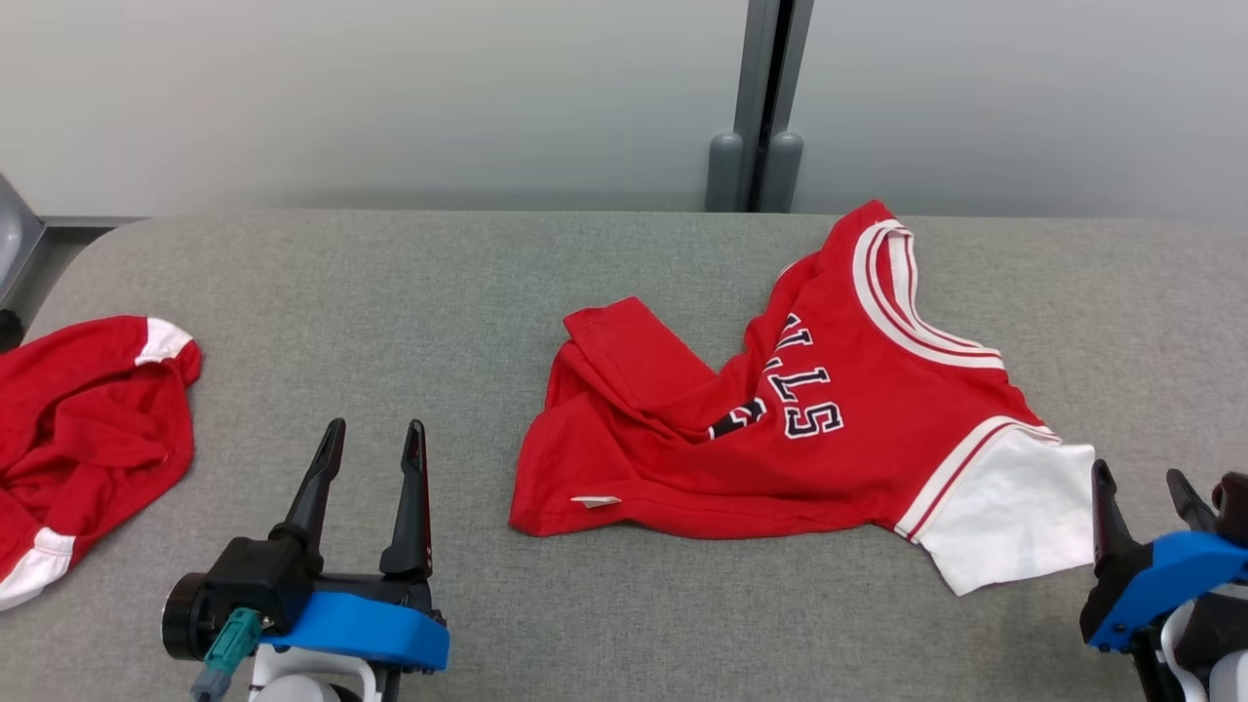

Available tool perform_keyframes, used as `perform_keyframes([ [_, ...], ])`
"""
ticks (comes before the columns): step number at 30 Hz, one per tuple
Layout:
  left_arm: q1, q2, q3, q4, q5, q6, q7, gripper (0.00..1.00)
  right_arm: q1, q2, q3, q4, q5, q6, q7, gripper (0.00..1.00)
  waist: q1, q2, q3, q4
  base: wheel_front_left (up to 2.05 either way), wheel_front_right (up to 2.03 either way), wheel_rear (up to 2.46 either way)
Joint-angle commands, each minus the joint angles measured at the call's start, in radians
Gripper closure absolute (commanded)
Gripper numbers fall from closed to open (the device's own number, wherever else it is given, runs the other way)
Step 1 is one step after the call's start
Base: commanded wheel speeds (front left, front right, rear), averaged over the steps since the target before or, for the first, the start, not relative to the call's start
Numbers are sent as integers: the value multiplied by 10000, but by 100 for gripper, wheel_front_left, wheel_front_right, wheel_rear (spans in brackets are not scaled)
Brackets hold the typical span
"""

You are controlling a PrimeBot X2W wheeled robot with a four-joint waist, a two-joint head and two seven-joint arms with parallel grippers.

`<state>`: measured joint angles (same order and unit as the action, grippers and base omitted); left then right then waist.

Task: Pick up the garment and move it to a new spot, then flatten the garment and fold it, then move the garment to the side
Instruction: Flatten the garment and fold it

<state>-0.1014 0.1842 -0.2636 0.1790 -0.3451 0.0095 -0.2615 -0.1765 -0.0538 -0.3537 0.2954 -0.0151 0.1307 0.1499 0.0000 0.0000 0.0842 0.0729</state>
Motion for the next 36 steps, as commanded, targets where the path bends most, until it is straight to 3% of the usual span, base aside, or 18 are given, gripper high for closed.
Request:
perform_keyframes([
  [1,40,48,44,3,-36,50,-32,0,224,23,18,-98,162,1,-118,0,0,0,-140,-128,0,0,0],
  [7,427,129,141,97,-6,141,-40,0,1196,26,711,-799,1460,1,-1239,0,0,0,-594,-500,0,0,0],
  [15,1143,255,532,167,-47,362,-48,0,2103,27,1843,-2141,1537,3,-2224,0,0,0,-1015,-822,0,0,0],
  [23,1693,331,788,145,-87,447,-50,0,2419,25,2212,-2820,1517,3,-2034,0,0,0,-1092,-799,0,0,0],
  [36,1668,349,704,275,-125,365,-49,0,2468,26,2132,-2774,1634,3,-1952,0,0,0,-1011,-682,0,0,0],
])
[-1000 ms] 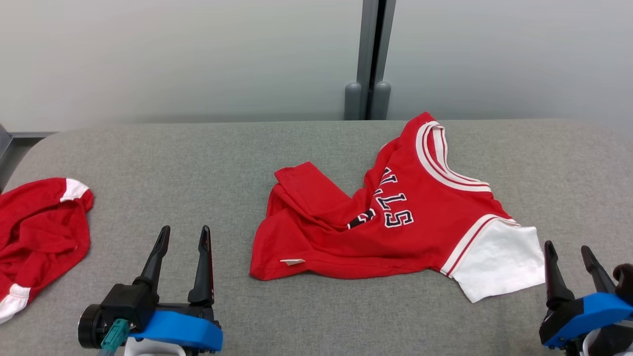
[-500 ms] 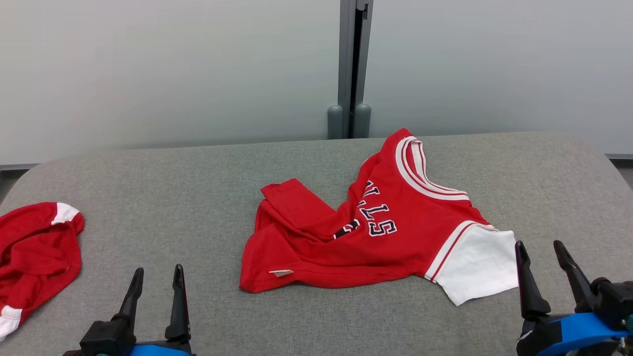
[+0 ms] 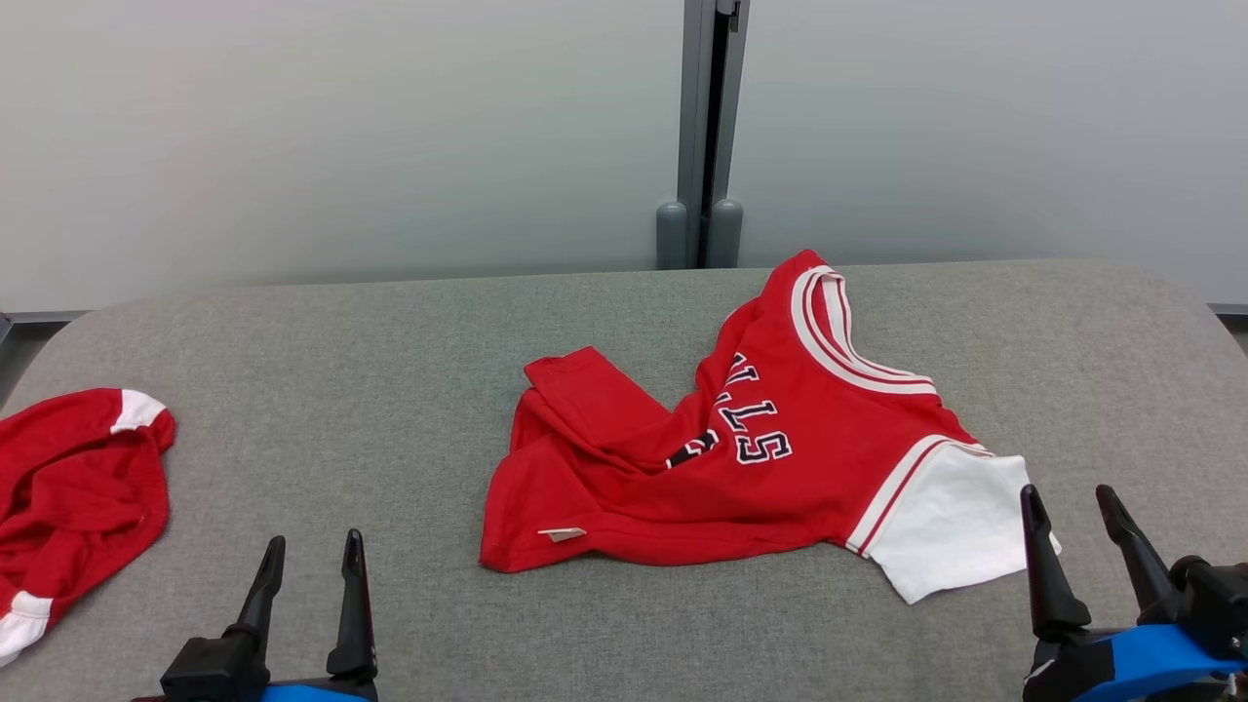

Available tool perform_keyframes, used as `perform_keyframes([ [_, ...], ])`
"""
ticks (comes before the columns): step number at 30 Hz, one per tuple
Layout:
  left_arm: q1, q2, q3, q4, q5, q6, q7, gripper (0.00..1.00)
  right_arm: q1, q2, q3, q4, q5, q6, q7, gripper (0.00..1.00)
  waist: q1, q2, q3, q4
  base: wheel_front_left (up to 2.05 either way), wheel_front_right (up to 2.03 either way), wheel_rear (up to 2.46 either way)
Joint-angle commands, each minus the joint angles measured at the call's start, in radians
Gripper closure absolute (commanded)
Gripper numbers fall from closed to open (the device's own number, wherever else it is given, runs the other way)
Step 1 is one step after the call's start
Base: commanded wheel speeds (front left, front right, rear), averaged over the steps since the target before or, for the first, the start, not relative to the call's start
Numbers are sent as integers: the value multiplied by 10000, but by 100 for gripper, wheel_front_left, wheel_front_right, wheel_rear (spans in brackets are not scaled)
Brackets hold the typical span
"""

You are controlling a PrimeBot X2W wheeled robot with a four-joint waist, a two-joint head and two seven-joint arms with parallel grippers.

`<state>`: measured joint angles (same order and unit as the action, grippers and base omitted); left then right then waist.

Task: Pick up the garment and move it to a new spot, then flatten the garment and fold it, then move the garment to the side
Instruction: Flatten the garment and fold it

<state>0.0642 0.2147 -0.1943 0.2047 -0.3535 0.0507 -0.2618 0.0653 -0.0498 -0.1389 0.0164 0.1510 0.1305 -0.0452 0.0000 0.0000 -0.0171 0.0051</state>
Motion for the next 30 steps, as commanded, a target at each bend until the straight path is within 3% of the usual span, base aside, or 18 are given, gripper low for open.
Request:
perform_keyframes([
  [1,-1,50,6,28,-50,-50,-46,0,41,-14,-25,34,-29,5,-4,0,0,0,8,-7,0,0,0],
  [9,-314,90,-240,207,-163,-156,530,0,-198,-14,-95,109,100,5,329,0,0,0,148,-26,0,0,0],
  [17,-1740,-313,-1168,764,-187,-185,3363,0,-1245,-18,-957,826,-394,5,2492,0,0,0,905,-19,0,0,0],
  [22,-2735,-709,-1563,1587,-151,112,4892,0,-2487,-17,-1541,2157,-922,5,3157,0,0,0,1666,-128,0,0,0],
  [30,-3480,-781,-1621,2188,-70,406,5354,0,-3732,-20,-1998,4114,-1544,5,2939,0,0,0,2315,-219,0,0,0],
])
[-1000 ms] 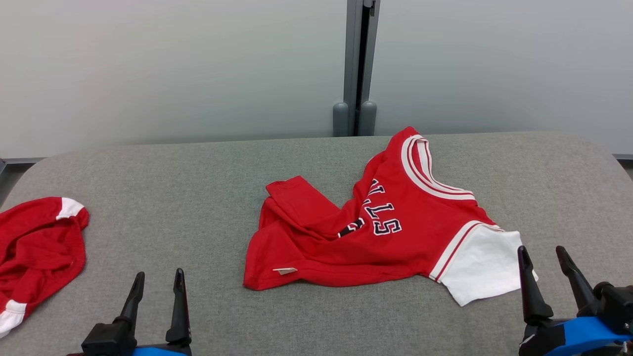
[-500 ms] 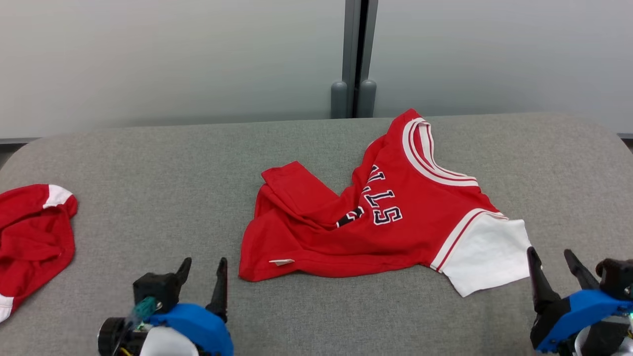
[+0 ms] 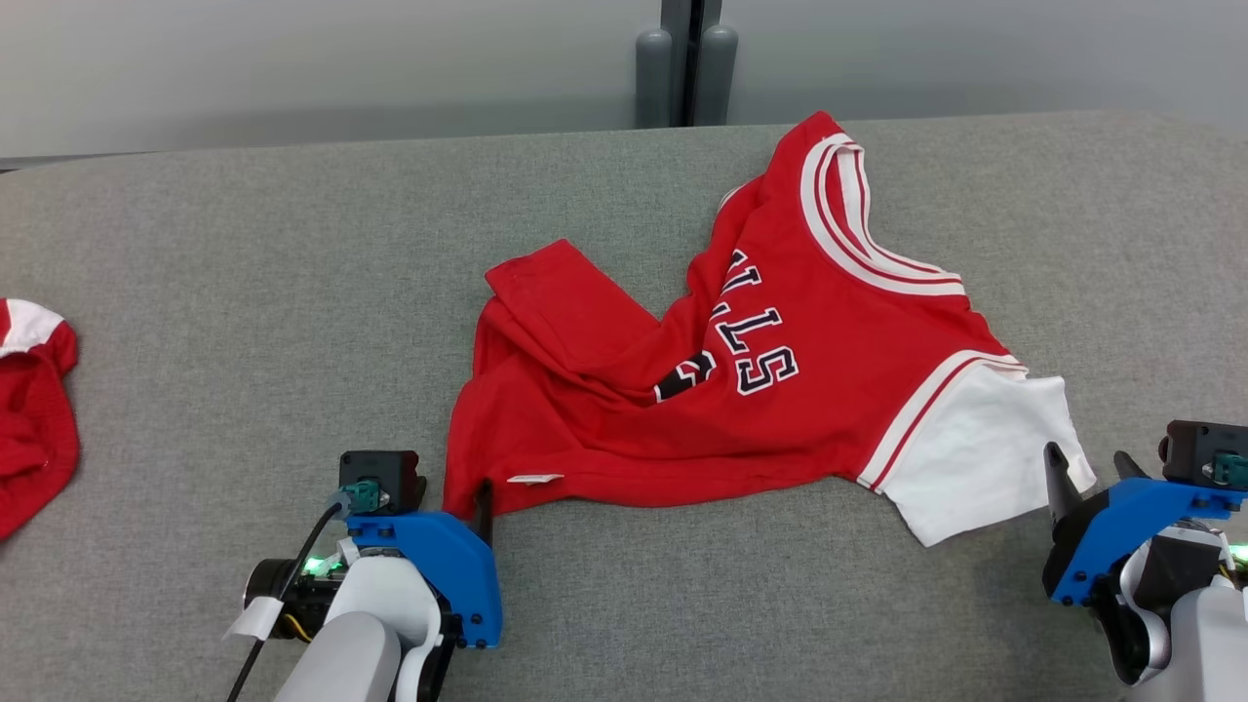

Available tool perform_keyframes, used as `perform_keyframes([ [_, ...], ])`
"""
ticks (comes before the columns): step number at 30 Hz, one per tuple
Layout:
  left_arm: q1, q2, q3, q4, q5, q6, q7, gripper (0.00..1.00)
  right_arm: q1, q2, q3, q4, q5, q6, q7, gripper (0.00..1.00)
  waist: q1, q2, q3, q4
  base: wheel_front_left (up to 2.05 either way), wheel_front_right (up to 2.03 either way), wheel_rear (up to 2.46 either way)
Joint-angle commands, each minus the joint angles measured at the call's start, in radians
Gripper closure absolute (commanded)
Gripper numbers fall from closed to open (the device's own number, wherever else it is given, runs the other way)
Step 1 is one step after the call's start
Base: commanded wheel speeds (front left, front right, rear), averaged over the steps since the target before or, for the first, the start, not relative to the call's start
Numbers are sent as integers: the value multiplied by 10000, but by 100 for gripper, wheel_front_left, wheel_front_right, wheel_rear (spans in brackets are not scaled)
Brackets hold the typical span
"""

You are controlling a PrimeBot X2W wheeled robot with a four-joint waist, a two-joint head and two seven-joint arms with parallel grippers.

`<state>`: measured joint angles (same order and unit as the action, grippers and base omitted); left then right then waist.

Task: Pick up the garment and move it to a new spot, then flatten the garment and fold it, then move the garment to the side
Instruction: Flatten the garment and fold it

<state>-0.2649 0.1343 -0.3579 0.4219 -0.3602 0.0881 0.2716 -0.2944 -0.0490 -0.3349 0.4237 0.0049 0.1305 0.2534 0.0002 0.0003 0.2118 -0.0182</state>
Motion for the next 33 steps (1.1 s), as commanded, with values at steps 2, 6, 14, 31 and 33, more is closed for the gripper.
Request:
perform_keyframes([
  [2,-269,13,-2,123,-20,54,83,0,-345,-26,-130,444,-86,3,-141,0,-2,-3,104,14,0,0,0],
  [6,-316,-54,-95,249,-44,121,270,0,-652,-29,-354,1195,-347,5,-241,0,-2,-3,236,32,0,0,0],
  [14,-300,-108,-258,597,-290,-100,743,11,-1038,31,38,2333,-324,15,-310,72,-2,-3,497,31,0,0,0],
  [31,267,-449,846,-2287,-2081,-546,-687,100,-238,-69,821,-1073,1759,5,-1071,100,-2,-3,-516,17,0,0,0],
  [33,375,-390,958,-2998,-2155,-604,-825,100,149,-61,783,-2230,2068,5,-789,100,-2,-3,-777,1,0,0,0],
])
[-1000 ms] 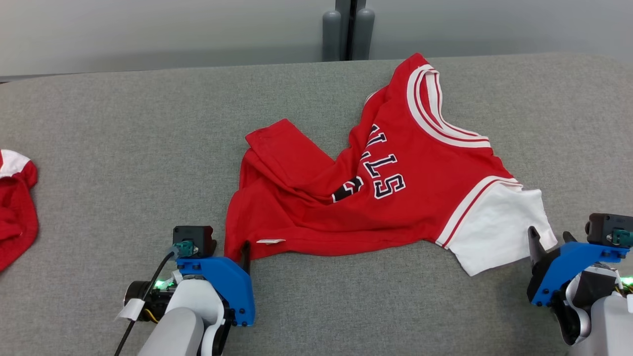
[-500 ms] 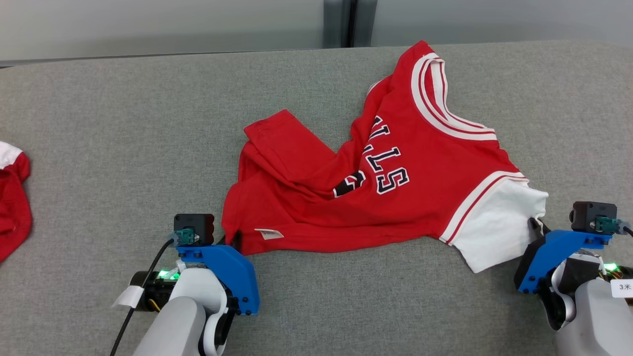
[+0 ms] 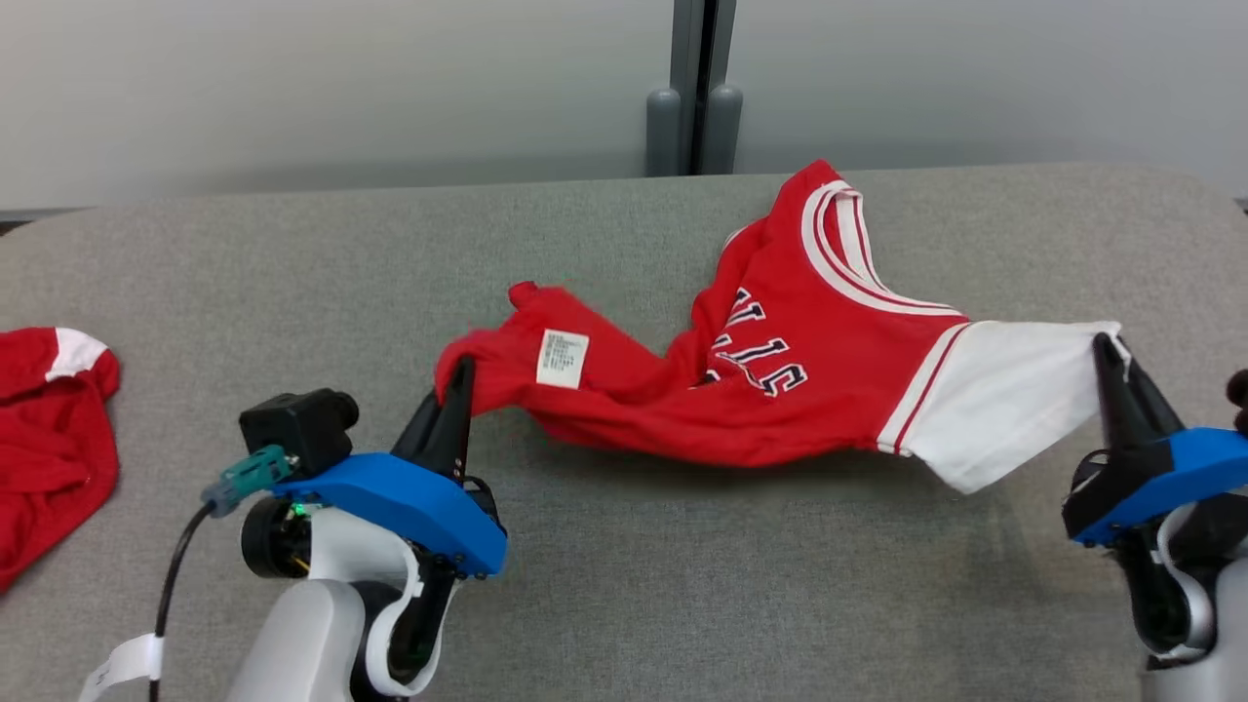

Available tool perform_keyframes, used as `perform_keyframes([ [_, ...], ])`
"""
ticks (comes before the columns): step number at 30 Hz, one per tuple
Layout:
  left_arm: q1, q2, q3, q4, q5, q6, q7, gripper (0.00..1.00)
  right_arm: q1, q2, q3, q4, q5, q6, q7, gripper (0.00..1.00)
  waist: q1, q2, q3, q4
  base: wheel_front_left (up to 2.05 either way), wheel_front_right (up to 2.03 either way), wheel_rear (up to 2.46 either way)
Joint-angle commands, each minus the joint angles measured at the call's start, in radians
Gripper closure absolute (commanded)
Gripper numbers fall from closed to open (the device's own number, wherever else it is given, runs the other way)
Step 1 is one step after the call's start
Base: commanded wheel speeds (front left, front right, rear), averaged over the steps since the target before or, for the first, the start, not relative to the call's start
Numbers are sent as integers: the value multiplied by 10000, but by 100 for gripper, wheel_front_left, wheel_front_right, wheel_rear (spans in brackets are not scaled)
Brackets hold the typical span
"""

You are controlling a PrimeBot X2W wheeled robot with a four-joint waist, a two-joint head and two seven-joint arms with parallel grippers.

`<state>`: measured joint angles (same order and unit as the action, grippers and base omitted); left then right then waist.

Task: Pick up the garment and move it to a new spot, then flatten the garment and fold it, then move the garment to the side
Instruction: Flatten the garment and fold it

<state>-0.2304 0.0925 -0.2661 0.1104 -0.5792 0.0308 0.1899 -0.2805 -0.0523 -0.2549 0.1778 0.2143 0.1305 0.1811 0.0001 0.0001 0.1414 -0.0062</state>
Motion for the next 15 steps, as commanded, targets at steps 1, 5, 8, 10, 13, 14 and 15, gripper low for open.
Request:
perform_keyframes([
  [1,60,72,95,-223,38,-20,-87,100,216,-22,-40,-351,48,5,88,100,-1,-1,-208,-118,0,0,0],
  [5,228,137,232,-1456,-102,34,-177,100,1033,-5,-499,-2519,33,5,670,100,-1,-1,-703,-73,0,0,0],
  [8,272,124,334,-2282,-386,22,-11,100,1475,10,-734,-3980,72,5,1051,100,-1,-1,-1022,-44,0,0,0],
  [10,262,156,404,-2778,-599,20,209,100,1631,7,-784,-4871,29,5,1298,100,-1,-1,-1120,-60,0,0,0],
  [13,19,326,514,-3455,-800,60,601,100,1469,14,-669,-6094,-94,5,1611,100,-1,-1,-1089,-108,0,0,0],
  [14,-88,408,529,-3645,-810,90,761,100,1301,10,-601,-6429,-165,5,1696,100,-1,-1,-1035,-134,0,0,0],
  [15,-195,483,546,-3825,-851,107,924,100,1113,12,-511,-6715,-191,5,1798,100,-1,-1,-942,-166,0,0,0],
])
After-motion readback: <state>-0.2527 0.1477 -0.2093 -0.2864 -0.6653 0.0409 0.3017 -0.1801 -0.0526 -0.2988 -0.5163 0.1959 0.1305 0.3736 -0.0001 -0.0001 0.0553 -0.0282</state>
